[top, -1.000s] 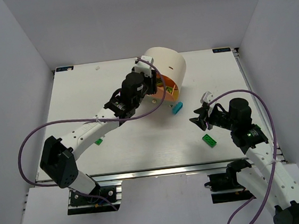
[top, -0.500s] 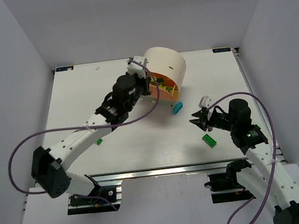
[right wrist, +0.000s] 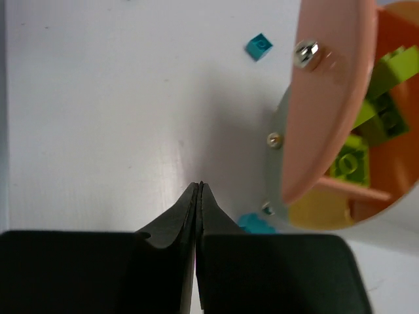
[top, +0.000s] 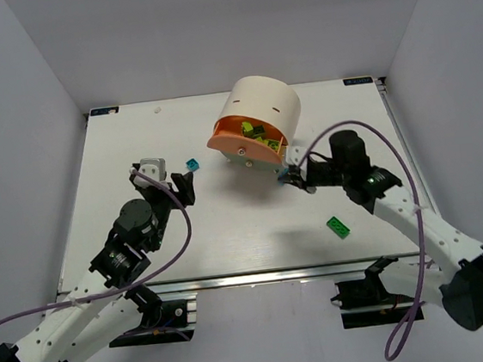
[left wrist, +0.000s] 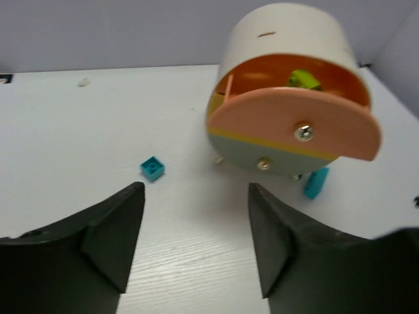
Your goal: Sort the legos into containers by color
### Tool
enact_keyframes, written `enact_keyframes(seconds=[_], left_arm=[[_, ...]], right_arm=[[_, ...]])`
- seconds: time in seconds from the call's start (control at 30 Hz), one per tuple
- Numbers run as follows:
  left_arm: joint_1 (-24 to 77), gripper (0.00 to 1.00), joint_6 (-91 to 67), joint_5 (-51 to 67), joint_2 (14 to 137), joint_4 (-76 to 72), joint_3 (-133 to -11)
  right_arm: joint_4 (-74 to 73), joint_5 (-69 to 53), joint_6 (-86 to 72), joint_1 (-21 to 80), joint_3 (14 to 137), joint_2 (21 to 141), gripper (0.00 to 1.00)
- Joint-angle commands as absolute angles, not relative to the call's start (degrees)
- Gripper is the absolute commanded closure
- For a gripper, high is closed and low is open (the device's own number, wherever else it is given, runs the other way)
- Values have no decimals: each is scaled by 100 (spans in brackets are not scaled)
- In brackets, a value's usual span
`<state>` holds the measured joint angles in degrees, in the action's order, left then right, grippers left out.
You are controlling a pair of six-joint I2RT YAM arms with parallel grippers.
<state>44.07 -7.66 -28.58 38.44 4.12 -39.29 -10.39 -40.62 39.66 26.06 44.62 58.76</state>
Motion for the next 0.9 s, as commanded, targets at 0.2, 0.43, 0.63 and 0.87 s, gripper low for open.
enact_keyframes(seconds=[0.2, 0.43, 0.63, 0.87], left_arm=[[4386, 16, -580, -3357, 3990, 1045, -4087], [4386, 15, -519, -3270, 3858, 1002, -4070], [4386, 11, -562, -2831, 3858, 888, -4025], [4386, 11, -571, -1882, 3858, 625, -3920]], right_arm=[[-466, -1392, 3147, 3769, 6309, 7680, 100], [-71, 868, 2487, 4025, 6890, 8323, 100], [343, 1556, 2426, 3982, 6969, 8499, 100], [299, 1670, 2479, 3964, 7189, 8850, 100]])
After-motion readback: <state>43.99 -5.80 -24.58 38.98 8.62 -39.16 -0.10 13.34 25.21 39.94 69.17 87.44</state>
